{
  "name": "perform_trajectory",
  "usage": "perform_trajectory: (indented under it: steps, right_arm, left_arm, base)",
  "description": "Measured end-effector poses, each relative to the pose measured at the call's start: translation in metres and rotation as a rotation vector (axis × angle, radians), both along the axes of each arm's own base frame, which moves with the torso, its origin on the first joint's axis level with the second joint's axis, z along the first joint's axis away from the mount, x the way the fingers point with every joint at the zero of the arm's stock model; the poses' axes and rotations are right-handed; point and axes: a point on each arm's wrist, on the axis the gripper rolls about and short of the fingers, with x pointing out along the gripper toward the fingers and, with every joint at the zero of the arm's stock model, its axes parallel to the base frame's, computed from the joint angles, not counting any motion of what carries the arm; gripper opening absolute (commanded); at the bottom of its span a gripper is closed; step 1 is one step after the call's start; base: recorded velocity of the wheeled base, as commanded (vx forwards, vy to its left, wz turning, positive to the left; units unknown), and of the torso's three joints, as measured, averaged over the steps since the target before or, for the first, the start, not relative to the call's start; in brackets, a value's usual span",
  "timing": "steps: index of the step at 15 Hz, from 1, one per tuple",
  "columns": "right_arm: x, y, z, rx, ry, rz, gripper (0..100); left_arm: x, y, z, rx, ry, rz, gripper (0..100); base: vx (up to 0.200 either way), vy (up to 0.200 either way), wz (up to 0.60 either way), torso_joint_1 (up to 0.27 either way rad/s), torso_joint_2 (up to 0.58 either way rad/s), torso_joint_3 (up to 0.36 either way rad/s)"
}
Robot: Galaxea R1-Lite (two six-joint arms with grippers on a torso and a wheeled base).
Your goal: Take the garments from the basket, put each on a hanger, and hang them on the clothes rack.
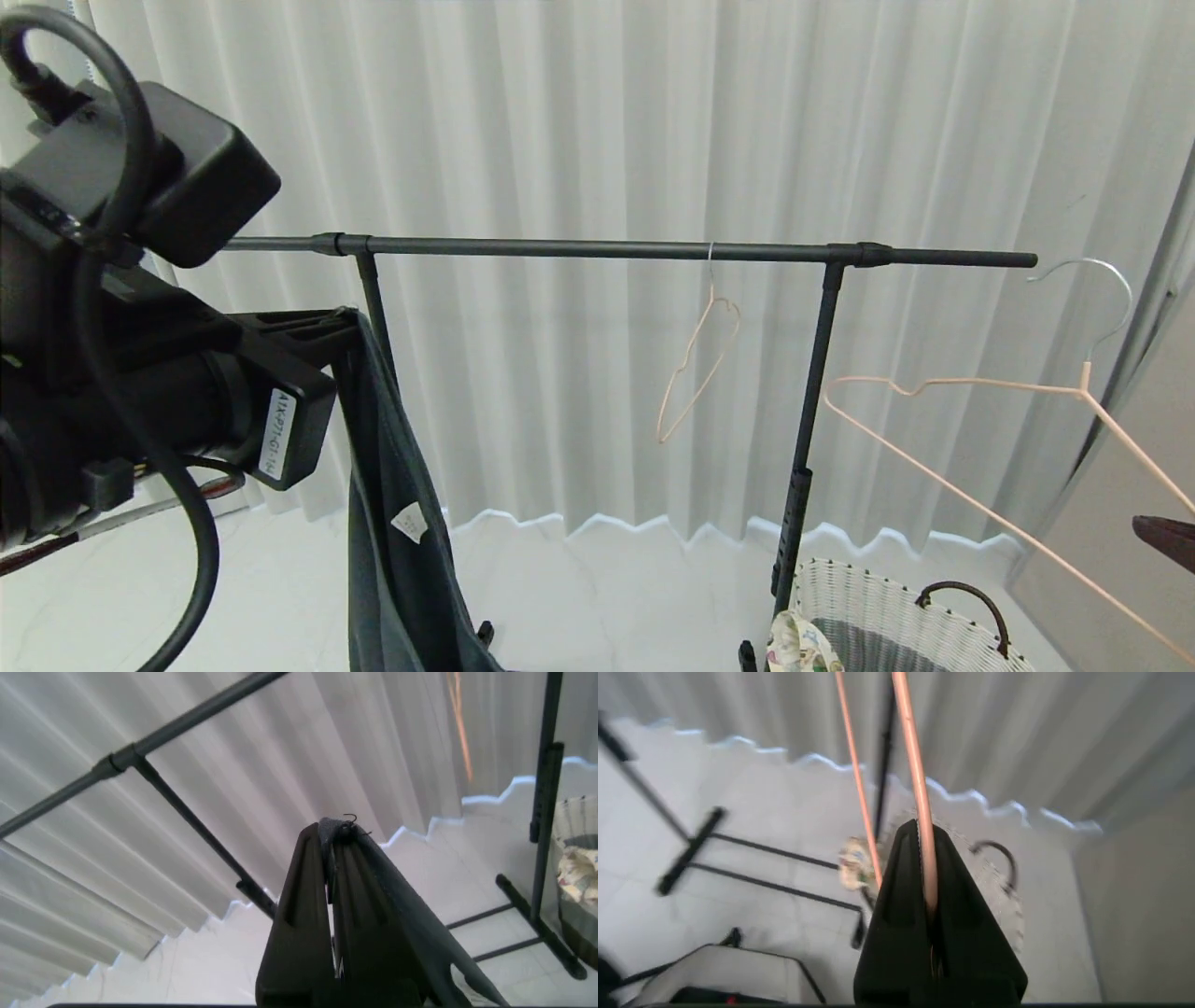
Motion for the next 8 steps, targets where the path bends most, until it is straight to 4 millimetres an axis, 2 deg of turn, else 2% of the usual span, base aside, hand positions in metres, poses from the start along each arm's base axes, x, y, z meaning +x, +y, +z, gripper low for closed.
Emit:
perform_trajectory:
  steps: [5, 8]
  right_arm:
    - [-0.021, 0.017, 0.001, 0.074, -0.025, 0.341, 0]
    - [-0.033, 0.027, 0.001, 0.168, 0.012, 0.523, 0]
  left_arm:
    - [0.002, -0.002, -0.021, 0.048, 0.059, 0.003, 0]
    - [0.013, -0.012, -0.031, -0.053, 0.119, 0.077, 0]
  base:
    - [0.000, 0.000, 0.00, 0.000, 0.00, 0.000]
    - [0.000, 0.000, 0.00, 0.000, 0.00, 0.000]
